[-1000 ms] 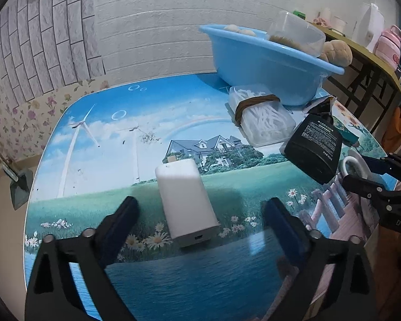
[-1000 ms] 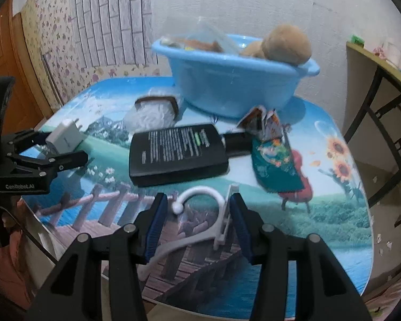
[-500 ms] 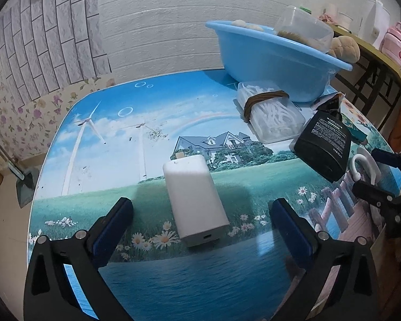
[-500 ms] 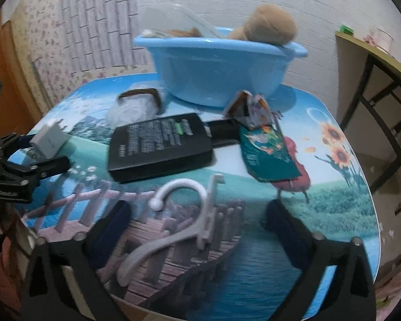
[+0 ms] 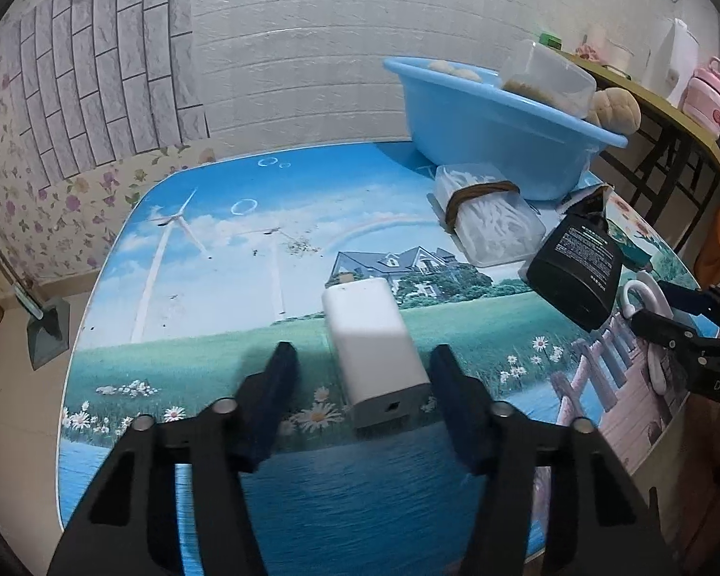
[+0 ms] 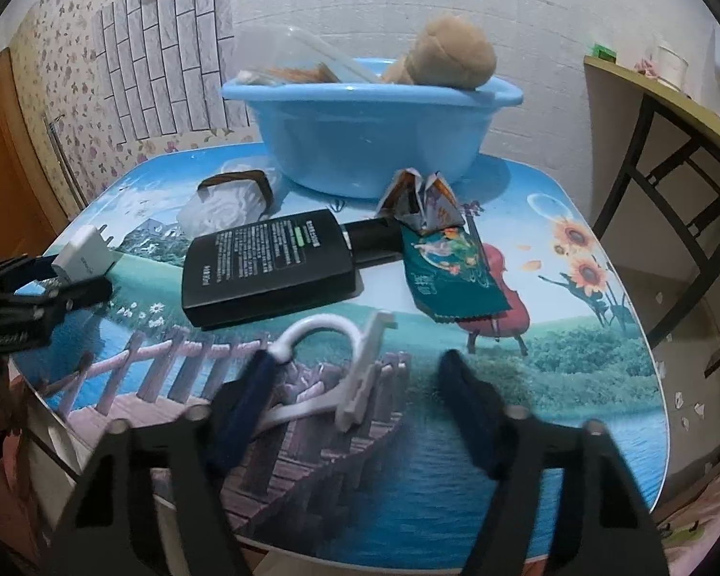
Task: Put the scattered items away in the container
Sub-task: 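Close left gripper on white block while right gripper closes on white hanger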
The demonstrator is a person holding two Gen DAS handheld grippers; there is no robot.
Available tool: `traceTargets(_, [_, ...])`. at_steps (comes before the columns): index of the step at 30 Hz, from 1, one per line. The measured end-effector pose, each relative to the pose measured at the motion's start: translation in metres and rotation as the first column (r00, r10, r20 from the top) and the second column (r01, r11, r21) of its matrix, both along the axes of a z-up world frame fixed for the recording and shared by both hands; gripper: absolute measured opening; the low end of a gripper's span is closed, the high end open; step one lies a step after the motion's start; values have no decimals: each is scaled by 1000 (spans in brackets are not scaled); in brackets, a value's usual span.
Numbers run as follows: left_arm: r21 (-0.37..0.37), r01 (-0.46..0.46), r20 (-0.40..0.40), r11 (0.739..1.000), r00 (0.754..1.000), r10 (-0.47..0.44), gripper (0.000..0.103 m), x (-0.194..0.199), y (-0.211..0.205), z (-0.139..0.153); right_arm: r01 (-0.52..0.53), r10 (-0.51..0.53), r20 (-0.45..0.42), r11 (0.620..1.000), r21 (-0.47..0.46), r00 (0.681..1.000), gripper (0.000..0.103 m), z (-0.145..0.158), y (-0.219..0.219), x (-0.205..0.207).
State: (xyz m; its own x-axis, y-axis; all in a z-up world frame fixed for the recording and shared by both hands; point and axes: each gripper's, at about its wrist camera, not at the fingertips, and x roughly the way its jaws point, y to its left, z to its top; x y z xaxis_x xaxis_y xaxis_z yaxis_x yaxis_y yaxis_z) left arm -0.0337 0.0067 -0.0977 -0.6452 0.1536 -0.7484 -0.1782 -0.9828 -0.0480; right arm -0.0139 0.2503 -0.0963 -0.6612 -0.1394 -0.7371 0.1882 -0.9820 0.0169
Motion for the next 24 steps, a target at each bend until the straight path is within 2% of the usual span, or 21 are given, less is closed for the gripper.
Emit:
traceTargets(1, [1, -3, -2, 1000, 1000, 3, 43, 0, -1, 0, -3, 3, 0, 1000, 1, 1000, 60, 0, -1, 0])
traceTargets(4, [10, 7, -3, 1000, 1000, -7, 31, 0, 0, 1, -17, 17, -2, 1000, 2, 1000, 60, -1, -2, -1])
traceTargets(13, [19, -3, 0, 1000, 1000, 3, 28, 1, 1, 2, -30, 30, -7, 1000, 3, 1000, 64, 0, -9, -3])
traceTargets(15, [24, -3, -4, 1000, 1000, 3, 25, 2, 0, 3, -21, 21, -11, 1000, 0, 1000, 58, 0, -8, -3])
traceTargets(16, [29, -1, -4, 1000, 1000, 1, 24, 2, 0, 4, -20, 20, -14, 1000, -6, 1000, 47, 1, -7, -4])
traceTargets(20, [38, 4, -12, 999, 1000, -4, 24, 4, 2, 7, -24, 24, -10, 999, -34, 1000, 47, 2, -3, -3])
traceTargets(24, [33, 10, -20, 999, 1000, -9, 24, 5, 3, 9, -34, 30, -64, 998, -59, 997, 47, 13, -1, 2])
